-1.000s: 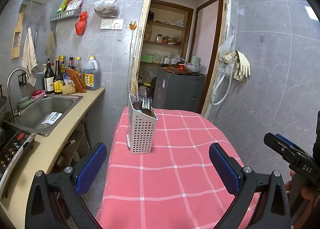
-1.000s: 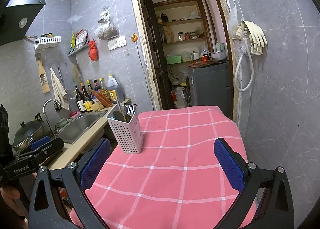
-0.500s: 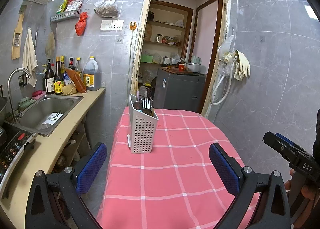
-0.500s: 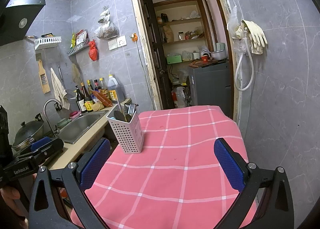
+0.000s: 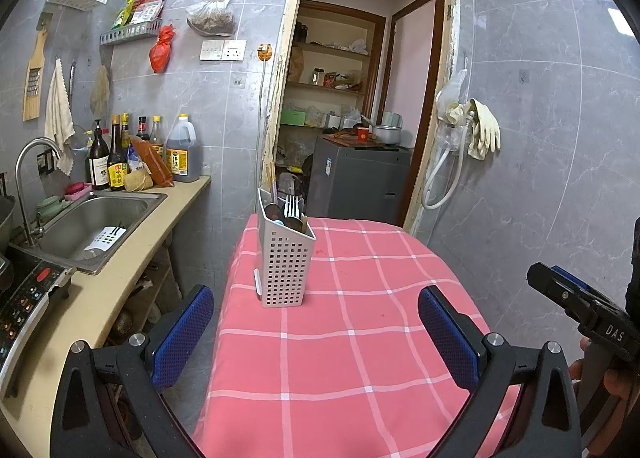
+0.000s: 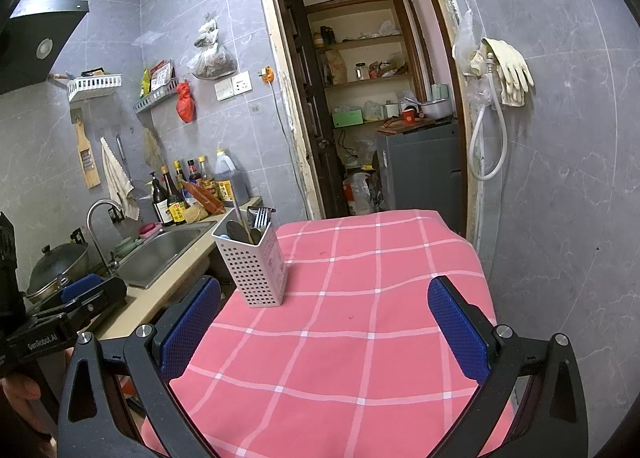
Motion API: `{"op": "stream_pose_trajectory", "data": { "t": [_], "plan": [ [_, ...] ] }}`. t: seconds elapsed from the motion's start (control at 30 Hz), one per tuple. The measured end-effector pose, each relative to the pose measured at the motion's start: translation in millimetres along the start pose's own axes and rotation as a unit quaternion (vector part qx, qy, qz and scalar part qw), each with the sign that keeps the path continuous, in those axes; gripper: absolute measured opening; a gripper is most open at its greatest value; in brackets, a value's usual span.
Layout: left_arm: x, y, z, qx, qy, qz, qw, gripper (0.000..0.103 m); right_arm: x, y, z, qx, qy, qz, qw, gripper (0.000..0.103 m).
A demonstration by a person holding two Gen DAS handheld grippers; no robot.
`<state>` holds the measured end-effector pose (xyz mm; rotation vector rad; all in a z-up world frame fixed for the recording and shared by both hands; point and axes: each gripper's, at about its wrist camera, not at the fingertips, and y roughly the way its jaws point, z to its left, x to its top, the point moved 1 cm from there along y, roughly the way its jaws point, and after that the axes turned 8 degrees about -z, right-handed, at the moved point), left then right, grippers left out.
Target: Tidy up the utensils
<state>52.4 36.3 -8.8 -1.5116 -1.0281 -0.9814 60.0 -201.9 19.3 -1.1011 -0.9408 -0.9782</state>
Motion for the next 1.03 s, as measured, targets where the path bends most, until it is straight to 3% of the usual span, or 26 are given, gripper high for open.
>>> {"op": "stream_pose_trajectory", "data": {
  "t": [1.03],
  "plan": [
    [-1, 20, 2, 0.012, 0.015, 0.013, 0.9997, 0.103, -11, 20, -1, -0.005, 0.011, 0.019, 1.0, 0.102]
  ]
}}
